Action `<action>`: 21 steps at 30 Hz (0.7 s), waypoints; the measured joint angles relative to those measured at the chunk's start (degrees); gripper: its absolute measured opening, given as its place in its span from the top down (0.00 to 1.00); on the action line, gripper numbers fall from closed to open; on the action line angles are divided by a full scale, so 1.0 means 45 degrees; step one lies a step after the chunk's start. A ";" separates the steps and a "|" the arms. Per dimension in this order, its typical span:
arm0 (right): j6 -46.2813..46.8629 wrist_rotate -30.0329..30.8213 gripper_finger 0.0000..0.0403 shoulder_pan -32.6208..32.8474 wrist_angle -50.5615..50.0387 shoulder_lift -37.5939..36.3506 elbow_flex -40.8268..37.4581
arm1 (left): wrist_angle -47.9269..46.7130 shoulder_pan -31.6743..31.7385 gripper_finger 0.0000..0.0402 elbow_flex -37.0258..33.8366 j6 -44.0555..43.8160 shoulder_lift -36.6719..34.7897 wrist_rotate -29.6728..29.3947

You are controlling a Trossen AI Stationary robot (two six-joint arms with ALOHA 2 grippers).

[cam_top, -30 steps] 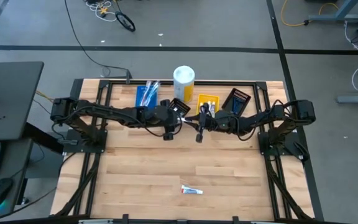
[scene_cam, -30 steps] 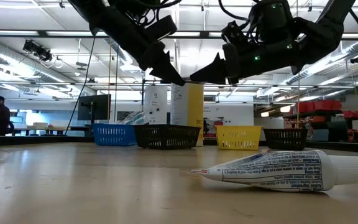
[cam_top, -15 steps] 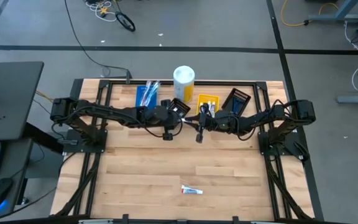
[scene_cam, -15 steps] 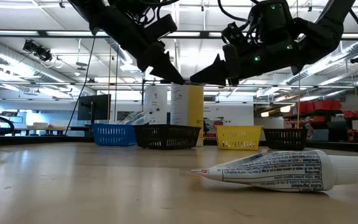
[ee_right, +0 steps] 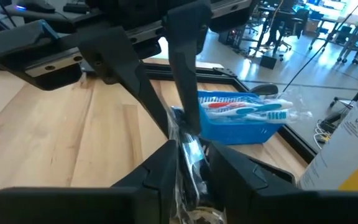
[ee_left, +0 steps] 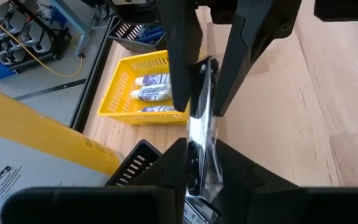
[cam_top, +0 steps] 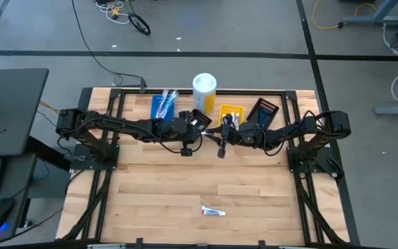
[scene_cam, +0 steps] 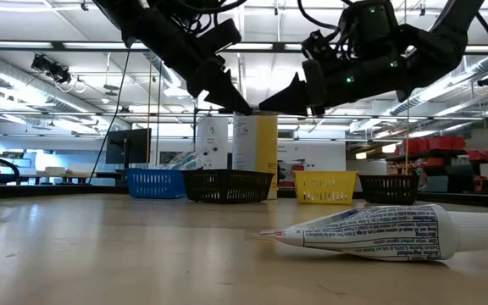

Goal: Pick & Place Travel size toiletries
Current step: Put the silver nail cutter into the left black bin

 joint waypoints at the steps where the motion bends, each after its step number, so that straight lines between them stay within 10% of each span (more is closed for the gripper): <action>1: 0.0001 -0.0002 0.73 -0.0036 -0.0004 0.0000 0.0000 | 0.0002 0.0007 0.83 0.0000 -0.0023 0.0000 -0.0014; 21: 0.0330 -0.0009 0.70 -0.0528 -0.0732 0.0000 0.0000 | -0.2910 0.1554 0.85 0.0019 -0.5119 -0.0005 -0.0306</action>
